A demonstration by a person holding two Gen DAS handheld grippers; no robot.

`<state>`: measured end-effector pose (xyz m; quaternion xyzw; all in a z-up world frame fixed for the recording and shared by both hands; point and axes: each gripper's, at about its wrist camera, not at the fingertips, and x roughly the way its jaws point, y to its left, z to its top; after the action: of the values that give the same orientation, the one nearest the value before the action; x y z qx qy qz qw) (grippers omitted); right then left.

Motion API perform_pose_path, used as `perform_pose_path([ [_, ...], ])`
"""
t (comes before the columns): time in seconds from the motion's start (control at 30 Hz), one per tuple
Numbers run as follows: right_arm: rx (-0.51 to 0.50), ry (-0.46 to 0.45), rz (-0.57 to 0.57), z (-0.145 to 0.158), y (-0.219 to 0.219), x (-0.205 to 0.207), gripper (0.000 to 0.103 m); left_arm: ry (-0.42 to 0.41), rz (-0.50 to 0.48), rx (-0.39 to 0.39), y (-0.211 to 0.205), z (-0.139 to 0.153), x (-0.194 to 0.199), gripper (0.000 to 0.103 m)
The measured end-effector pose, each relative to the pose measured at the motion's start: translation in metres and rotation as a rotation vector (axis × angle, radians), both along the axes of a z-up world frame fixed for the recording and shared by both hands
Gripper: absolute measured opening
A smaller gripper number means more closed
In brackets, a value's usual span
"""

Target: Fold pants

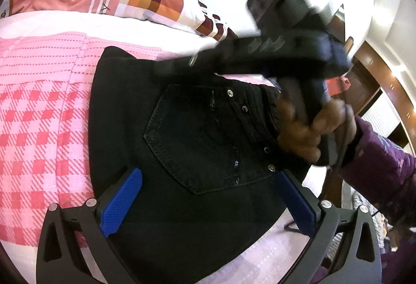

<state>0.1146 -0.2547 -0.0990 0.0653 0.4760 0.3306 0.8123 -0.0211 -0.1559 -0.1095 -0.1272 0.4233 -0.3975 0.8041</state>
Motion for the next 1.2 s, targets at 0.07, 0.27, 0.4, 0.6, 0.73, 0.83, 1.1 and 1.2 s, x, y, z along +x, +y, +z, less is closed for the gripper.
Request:
perform_pose_path([
  [0.07,0.066,0.058,-0.095,-0.01,-0.019,0.011,0.0,-0.007,0.001,0.007,-0.001,0.0,0.0,0.102],
  [0.27,0.205,0.077,-0.27,0.008,-0.067,-0.003,0.015,-0.023,0.003,0.032,-0.004,0.0,-0.001,0.102],
  [0.4,0.205,0.035,-0.262,0.021,-0.067,-0.04,0.042,-0.004,0.002,0.024,-0.003,0.001,0.002,0.102],
  [0.6,0.244,0.019,-0.395,0.002,-0.119,-0.113,0.042,0.192,0.116,-0.099,0.04,0.009,0.033,0.102],
  [0.73,0.233,0.022,-0.484,-0.012,-0.139,-0.153,0.042,0.229,0.173,-0.072,0.064,0.012,0.043,0.102],
  [0.83,0.292,0.02,-0.536,-0.015,-0.153,-0.171,0.041,0.26,0.209,-0.035,0.078,0.01,0.046,0.102],
  [1.1,0.25,0.007,-0.627,-0.018,-0.163,-0.17,0.068,0.25,0.199,0.066,0.071,0.011,0.041,0.102],
  [1.2,0.227,0.026,-0.649,-0.027,-0.166,-0.168,0.068,0.216,0.156,0.128,0.055,0.012,0.04,0.103],
])
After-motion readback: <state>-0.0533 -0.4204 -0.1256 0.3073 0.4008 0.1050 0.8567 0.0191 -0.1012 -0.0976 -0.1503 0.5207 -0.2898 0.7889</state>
